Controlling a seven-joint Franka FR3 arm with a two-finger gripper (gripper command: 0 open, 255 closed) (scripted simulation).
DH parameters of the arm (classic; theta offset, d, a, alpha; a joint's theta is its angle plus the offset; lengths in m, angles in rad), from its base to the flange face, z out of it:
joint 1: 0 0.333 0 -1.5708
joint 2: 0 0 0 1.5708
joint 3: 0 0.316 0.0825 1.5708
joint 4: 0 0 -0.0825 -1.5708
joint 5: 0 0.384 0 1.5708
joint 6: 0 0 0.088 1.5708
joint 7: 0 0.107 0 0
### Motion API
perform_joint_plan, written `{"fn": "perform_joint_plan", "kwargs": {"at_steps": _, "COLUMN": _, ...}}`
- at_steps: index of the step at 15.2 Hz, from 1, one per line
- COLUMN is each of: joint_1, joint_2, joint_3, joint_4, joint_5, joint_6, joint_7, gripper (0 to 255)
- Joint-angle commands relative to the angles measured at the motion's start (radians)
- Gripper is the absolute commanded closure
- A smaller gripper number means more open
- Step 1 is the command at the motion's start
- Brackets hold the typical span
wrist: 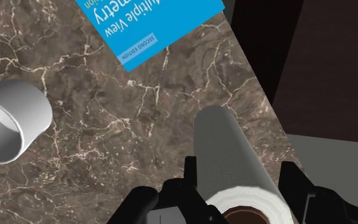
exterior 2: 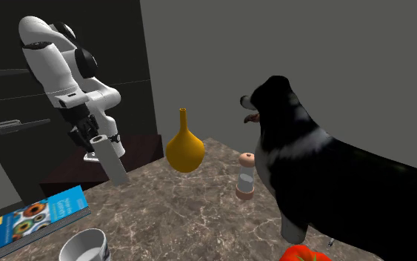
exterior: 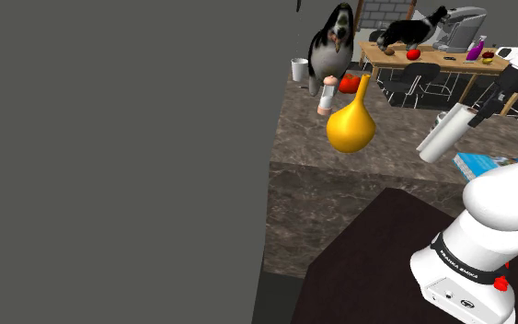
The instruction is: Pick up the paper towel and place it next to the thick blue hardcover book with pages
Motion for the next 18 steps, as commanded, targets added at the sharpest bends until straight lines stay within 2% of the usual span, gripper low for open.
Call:
{"fn": "perform_joint_plan", "kwargs": {"at_steps": 1, "joint_1": 0.002, "joint_2": 0.009, "joint_3": -0.013, "joint_4": -0.017, "joint_5": -0.004, "joint_6": 0.027, "joint_7": -0.005, "gripper": 255}}
{"fn": "perform_joint_plan", "kwargs": {"at_steps": 9, "joint_1": 0.003, "joint_2": 0.014, "joint_3": -0.019, "joint_4": -0.025, "joint_5": -0.005, "joint_6": 0.04, "joint_7": -0.007, "gripper": 255}}
{"fn": "perform_joint_plan", "kwargs": {"at_steps": 10, "joint_1": 0.003, "joint_2": 0.014, "joint_3": -0.019, "joint_4": -0.025, "joint_5": -0.005, "joint_6": 0.04, "joint_7": -0.007, "gripper": 0}}
{"fn": "perform_joint_plan", "kwargs": {"at_steps": 15, "joint_1": 0.003, "joint_2": 0.014, "joint_3": -0.019, "joint_4": -0.025, "joint_5": -0.005, "joint_6": 0.04, "joint_7": -0.007, "gripper": 0}}
{"fn": "perform_joint_plan", "kwargs": {"at_steps": 18, "joint_1": -0.011, "joint_2": -0.025, "joint_3": 0.022, "joint_4": 0.048, "joint_5": 0.004, "joint_6": -0.072, "joint_7": -0.003, "gripper": 0}}
